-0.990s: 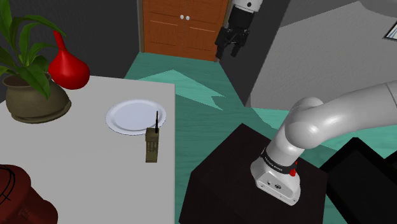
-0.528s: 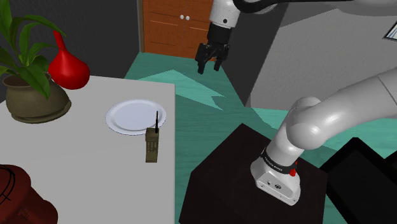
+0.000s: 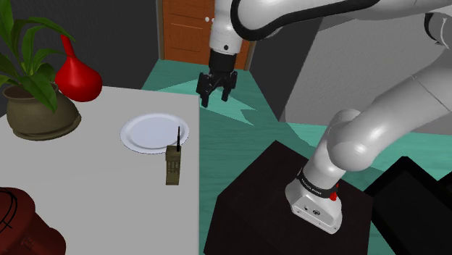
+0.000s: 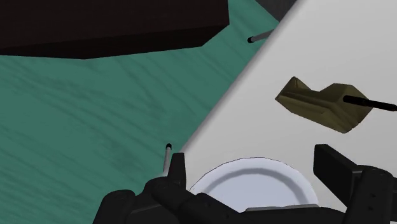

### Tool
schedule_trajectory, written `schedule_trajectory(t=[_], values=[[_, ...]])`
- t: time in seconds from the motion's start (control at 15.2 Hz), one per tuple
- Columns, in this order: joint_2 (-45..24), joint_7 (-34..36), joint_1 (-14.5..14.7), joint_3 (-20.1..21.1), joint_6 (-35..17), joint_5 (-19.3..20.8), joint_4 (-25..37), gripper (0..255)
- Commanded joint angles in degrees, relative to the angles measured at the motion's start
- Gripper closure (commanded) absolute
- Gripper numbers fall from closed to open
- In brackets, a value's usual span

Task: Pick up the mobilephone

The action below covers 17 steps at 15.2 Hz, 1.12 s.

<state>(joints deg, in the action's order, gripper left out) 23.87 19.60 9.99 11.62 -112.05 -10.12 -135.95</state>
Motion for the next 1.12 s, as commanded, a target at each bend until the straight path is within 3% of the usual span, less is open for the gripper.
schedule_trajectory(t=[0.0,0.79,1.06], values=[[-3.29,0.95,0.88,1.32,-1.45,-0.92,1.21,0],[-24.3,6.81,6.15,8.58,-10.11,-3.42,10.15,0],[-26.25,6.84,6.45,8.8,-12.58,-3.22,9.49,0]])
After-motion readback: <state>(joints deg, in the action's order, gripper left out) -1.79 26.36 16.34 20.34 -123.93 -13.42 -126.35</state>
